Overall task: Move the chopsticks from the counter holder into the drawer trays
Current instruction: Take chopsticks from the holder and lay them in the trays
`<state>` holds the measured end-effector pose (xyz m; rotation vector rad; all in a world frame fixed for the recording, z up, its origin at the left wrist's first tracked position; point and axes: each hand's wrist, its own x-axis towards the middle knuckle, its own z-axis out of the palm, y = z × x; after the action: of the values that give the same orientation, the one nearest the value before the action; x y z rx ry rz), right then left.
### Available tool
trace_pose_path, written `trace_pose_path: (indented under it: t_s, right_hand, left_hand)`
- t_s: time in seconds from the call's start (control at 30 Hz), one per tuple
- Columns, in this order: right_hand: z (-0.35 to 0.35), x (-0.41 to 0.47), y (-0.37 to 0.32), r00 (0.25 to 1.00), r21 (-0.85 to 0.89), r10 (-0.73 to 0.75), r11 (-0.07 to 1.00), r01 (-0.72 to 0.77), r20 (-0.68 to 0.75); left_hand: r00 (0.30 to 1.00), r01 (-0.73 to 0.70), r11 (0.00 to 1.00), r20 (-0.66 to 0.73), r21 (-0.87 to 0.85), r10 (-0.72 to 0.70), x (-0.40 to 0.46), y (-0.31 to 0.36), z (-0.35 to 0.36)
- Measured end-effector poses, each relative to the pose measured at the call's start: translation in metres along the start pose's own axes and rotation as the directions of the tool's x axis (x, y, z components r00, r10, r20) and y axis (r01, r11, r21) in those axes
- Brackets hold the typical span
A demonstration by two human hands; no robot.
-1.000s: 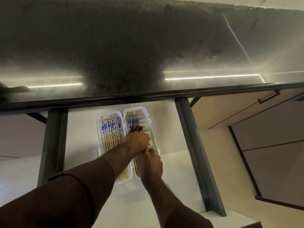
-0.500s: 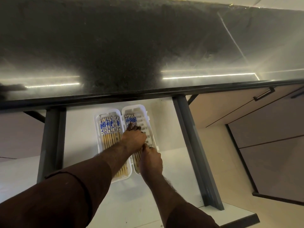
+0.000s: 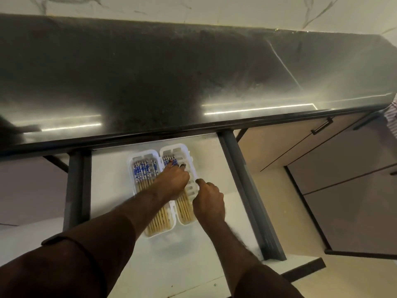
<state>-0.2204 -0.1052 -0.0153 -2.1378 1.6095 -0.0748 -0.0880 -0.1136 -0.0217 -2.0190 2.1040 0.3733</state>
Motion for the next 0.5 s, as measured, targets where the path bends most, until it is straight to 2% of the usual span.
trace_pose_path:
  t_s: [0.33,0.5]
  right_hand:
    - [-0.052,-0.054,-0.034,0.992,0.006,-0.071,0.997,0.072,-0.108]
    - [-0.082,-0.105,-0.054,0.977,0.045,-0.100,0.993,0.110,-0.190]
  left_hand:
    - [0.991,-0.040,0.990,-0.129,-0.137,0.022,-0.075,0.020,-0.049]
    - [0.977,0.080,0.972,-0.176,-0.220,-0.120,-0.131,0.025,-0.074]
